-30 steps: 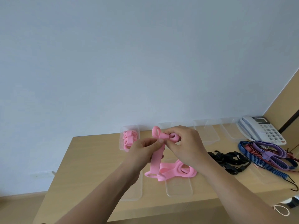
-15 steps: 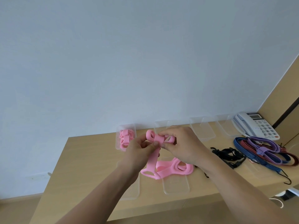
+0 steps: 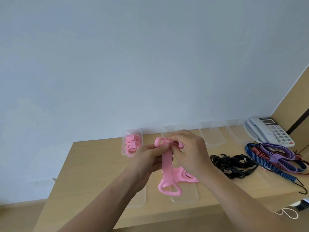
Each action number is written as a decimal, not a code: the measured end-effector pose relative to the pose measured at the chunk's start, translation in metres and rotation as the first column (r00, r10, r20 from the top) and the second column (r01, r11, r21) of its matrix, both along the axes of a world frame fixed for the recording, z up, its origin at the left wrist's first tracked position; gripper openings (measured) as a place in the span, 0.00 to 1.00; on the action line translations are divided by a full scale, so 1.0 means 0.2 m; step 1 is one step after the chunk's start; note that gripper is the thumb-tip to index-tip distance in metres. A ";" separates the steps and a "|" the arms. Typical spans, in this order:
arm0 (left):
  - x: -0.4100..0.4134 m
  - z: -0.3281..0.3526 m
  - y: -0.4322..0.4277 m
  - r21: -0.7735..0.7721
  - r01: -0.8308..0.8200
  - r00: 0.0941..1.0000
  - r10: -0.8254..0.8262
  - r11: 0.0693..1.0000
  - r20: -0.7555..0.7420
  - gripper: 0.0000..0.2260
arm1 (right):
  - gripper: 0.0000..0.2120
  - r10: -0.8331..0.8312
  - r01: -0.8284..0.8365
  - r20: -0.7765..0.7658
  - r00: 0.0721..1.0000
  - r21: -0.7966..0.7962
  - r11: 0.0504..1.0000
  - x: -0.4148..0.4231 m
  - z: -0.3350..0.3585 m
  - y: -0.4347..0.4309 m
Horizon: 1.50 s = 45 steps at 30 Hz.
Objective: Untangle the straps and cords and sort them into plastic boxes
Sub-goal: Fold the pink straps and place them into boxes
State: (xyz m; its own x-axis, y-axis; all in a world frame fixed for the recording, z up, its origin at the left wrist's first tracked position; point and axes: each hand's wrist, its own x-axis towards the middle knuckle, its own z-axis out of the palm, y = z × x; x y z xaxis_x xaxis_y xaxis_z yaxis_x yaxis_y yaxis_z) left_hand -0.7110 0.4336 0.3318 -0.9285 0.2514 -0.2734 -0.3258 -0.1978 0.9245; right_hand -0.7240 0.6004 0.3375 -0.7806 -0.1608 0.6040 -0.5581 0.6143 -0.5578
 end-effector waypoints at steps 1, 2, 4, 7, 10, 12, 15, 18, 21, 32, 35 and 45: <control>0.00 0.01 -0.01 0.009 0.007 1.000 -0.007 1.000 0.002 0.16 | 0.10 0.003 -0.003 -0.024 1.000 -0.004 1.000 0.01 -0.02 0.00; -0.01 0.01 -0.01 0.016 0.004 1.000 -0.005 1.000 0.009 0.17 | 0.09 0.002 -0.002 -0.037 0.999 -0.002 1.000 0.01 -0.03 -0.01; -0.02 0.01 -0.02 0.025 -0.005 1.000 0.004 1.000 0.022 0.17 | 0.08 0.004 -0.004 -0.043 0.999 -0.003 1.000 0.02 -0.05 -0.01; -0.03 -0.02 -0.03 0.015 0.000 1.000 -0.001 1.000 0.007 0.11 | 0.04 0.052 -0.053 -0.019 0.998 -0.038 0.998 0.02 -0.04 -0.02; -0.04 -0.01 -0.05 -0.017 0.007 1.000 -0.008 1.000 -0.028 0.09 | 0.08 0.097 -0.085 0.083 0.992 -0.136 0.987 0.02 -0.02 -0.02; -0.03 0.01 -0.05 -0.046 0.010 0.998 -0.012 0.999 -0.062 0.12 | 0.08 0.106 -0.074 0.173 0.979 -0.183 0.980 0.01 0.01 -0.01; -0.03 0.05 -0.05 -0.073 -0.007 0.993 -0.001 0.997 -0.117 0.15 | 0.12 0.096 -0.071 0.312 0.945 -0.091 0.993 -0.03 0.04 0.00; -0.03 0.07 -0.04 -0.085 -0.071 0.989 0.059 0.994 -0.134 0.14 | 0.09 0.099 -0.080 0.296 0.950 -0.078 0.994 -0.03 0.06 -0.01; -0.02 0.07 -0.03 -0.092 -0.138 0.983 0.125 0.986 -0.137 0.14 | 0.05 0.037 -0.001 0.237 0.971 -0.148 0.989 0.00 0.05 -0.04; 0.00 0.07 -0.04 -0.012 -0.061 0.992 0.059 0.998 -0.113 0.12 | 0.08 -0.018 0.009 0.243 0.970 0.035 0.999 0.03 0.08 -0.07; 0.01 0.07 -0.04 0.003 -0.013 0.999 0.013 1.000 -0.050 0.13 | 0.09 -0.008 -0.005 0.267 0.964 0.048 0.999 0.02 0.12 -0.03; 0.07 0.04 0.01 0.019 -0.064 0.985 0.060 0.998 0.163 0.12 | 0.13 -0.138 0.138 0.057 0.989 0.008 0.990 0.08 0.06 0.00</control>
